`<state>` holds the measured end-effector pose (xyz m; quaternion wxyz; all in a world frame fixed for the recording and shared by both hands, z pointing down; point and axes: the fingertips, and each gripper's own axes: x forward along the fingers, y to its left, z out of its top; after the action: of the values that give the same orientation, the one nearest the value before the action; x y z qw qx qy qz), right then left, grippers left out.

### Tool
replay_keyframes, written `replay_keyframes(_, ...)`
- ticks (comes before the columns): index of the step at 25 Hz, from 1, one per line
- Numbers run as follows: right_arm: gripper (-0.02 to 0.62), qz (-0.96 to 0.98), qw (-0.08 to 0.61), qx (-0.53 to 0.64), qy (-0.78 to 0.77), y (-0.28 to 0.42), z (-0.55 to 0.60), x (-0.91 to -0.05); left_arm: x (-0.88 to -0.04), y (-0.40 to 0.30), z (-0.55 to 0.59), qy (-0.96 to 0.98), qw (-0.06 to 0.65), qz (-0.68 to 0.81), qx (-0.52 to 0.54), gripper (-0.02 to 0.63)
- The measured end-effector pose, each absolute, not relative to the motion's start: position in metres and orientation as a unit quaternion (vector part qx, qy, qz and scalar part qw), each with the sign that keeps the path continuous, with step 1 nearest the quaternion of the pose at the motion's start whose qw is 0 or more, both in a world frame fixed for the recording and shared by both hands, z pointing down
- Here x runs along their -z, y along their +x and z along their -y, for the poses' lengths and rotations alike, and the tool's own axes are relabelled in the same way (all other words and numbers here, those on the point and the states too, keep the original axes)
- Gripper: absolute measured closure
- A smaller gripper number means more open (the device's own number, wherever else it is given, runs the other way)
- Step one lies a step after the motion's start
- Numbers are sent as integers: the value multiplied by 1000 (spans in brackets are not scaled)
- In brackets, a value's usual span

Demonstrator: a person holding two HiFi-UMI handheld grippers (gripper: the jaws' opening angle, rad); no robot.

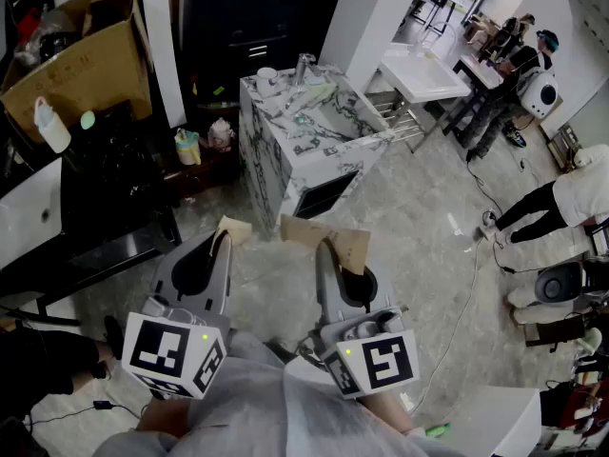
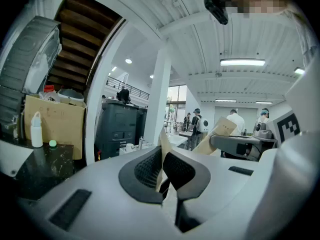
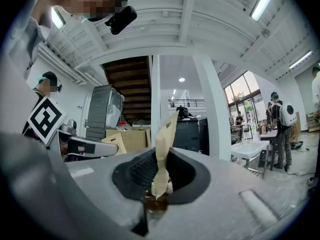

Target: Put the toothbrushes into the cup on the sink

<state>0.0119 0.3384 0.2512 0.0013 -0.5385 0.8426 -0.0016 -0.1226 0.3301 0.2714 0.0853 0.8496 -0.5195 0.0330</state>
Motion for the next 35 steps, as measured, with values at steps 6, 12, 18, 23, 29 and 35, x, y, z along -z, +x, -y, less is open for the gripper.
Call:
replay_keyframes(6,557,-843,5,2,-537,17,-339,-249,-269,-115,-331,851,82,518,-34,598)
replay_keyframes(12,557,-845,16,8,-535,30,-340,-249,-269,-103,-333,849,79,522,-37,598)
replay_keyframes(18,557,-844,23,19,-536,48,-342,-251,-267,-89,-337,844,78,529,-39,598)
replay_keyframes(23,557,-849,23,19,-528,65,-343,-252,-268,-75,-341,837,78,541,-37,598)
replay_keyframes(29,557,-859,19,10,-512,80,-350,-250,-266,-59,-349,828,76,555,-32,598)
replay_keyframes(35,557,-854,32,5,-520,100,-353,-249,-268,-38,-351,829,69,554,-39,598)
